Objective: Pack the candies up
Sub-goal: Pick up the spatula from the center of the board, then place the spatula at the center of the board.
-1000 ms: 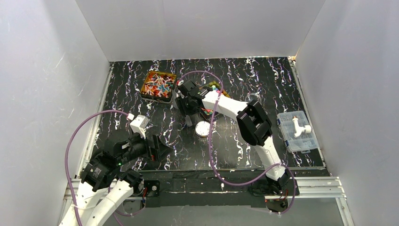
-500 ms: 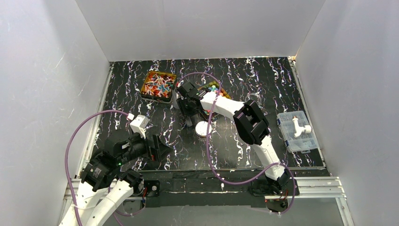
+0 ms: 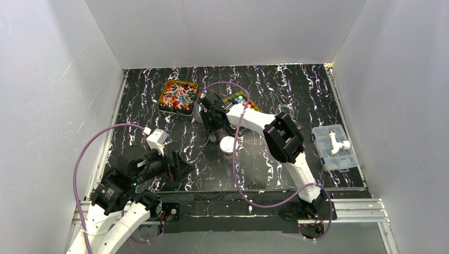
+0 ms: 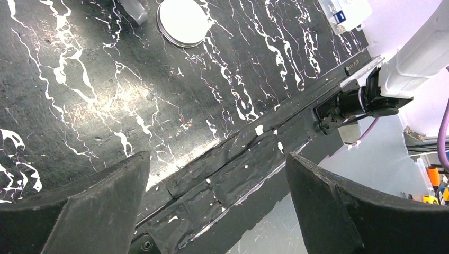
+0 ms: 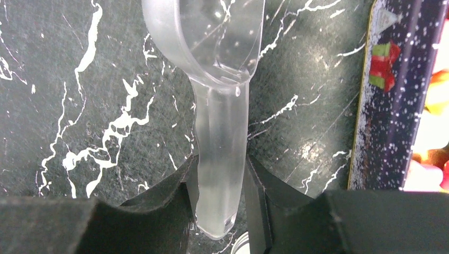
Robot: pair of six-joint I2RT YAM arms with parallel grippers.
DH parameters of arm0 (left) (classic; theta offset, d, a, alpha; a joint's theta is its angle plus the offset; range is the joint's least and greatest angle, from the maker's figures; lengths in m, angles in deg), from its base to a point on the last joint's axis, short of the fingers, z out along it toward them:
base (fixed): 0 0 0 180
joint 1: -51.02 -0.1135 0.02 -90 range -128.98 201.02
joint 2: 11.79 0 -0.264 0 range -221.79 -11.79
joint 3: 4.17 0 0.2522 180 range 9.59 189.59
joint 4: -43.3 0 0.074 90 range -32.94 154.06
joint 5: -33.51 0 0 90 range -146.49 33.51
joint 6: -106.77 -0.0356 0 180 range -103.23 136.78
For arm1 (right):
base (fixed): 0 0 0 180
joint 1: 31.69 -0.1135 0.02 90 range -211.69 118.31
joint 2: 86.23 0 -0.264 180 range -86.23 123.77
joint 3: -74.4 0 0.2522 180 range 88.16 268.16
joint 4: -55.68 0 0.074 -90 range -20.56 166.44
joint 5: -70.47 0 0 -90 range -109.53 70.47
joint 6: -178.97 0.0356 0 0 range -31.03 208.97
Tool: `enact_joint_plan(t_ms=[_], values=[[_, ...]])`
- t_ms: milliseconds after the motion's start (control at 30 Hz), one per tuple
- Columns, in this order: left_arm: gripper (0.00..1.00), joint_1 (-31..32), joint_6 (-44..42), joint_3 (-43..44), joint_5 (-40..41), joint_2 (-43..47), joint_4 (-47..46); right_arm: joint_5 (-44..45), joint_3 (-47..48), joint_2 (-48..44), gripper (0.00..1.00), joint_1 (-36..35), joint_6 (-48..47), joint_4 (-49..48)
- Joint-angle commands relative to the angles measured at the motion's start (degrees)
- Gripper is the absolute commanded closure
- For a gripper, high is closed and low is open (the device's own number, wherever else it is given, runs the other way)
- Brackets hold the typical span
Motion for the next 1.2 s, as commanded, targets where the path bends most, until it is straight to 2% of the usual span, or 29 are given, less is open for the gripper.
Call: enact_joint_plan(t_ms=[0,233,700,1167], values=[[0.01,0.2,-0.3,-0.5,-0.9,-0.1,-0.9,-0.8,-2.8,-4.7,0.77,-0.7,-0.3,-2.3],[0.01,0.2,-0.3,-0.5,-0.9,0.0,-0.9,0.4,-7.2,-11.5,0.79,-0.8,-0.6,-2.3],[0.01,0.2,-0.3,-0.5,-0.9,-0.1,-0.9,4.9,-22.6,-32.3,0.81,-0.8,-0.6,-0.4],[0.01,0.2,-0.3,-0.5,-1.7,-1.1,-1.0,16.0,-33.7,-53.6,0.8,-0.8,0.4,11.4]])
